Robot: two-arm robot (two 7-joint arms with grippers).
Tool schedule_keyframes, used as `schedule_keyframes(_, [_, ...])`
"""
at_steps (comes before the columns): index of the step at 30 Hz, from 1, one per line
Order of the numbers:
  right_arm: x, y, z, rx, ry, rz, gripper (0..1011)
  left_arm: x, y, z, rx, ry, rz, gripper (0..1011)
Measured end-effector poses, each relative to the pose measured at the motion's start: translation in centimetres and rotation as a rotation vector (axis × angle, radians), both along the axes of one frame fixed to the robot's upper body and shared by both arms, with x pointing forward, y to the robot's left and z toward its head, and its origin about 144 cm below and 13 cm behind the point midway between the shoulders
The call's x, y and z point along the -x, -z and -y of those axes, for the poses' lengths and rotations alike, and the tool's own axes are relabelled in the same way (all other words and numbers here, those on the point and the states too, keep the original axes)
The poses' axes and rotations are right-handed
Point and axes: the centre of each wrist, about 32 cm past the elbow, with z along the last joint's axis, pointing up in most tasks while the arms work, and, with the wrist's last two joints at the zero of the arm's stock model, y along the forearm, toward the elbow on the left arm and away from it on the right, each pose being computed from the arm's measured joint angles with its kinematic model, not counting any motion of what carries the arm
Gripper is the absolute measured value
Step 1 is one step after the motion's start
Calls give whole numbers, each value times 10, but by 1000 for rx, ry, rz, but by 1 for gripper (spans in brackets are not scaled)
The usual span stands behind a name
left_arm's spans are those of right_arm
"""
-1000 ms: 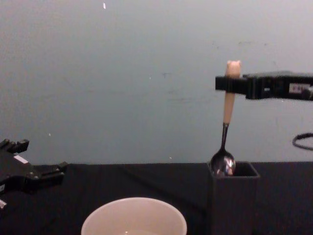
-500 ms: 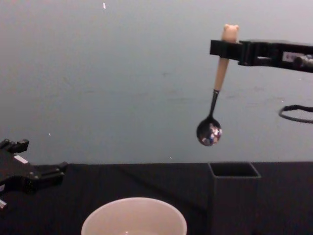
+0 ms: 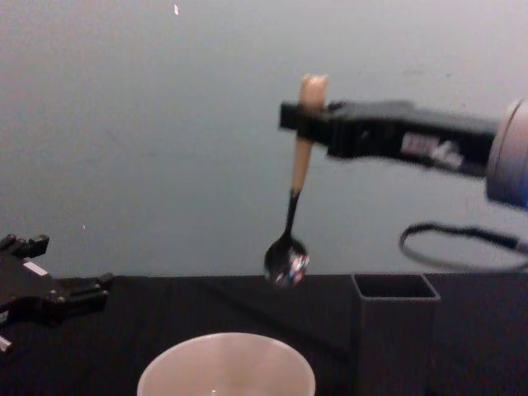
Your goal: Pick up the stirring spoon with one hand, stir inside the cup, then place it back in its original position.
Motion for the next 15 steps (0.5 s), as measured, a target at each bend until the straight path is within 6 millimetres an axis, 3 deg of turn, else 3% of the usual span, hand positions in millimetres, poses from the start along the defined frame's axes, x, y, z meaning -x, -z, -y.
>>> schedule_keyframes(15, [13,47,-18,-5,-84,17,197,0,0,0,0,0,0,1001])
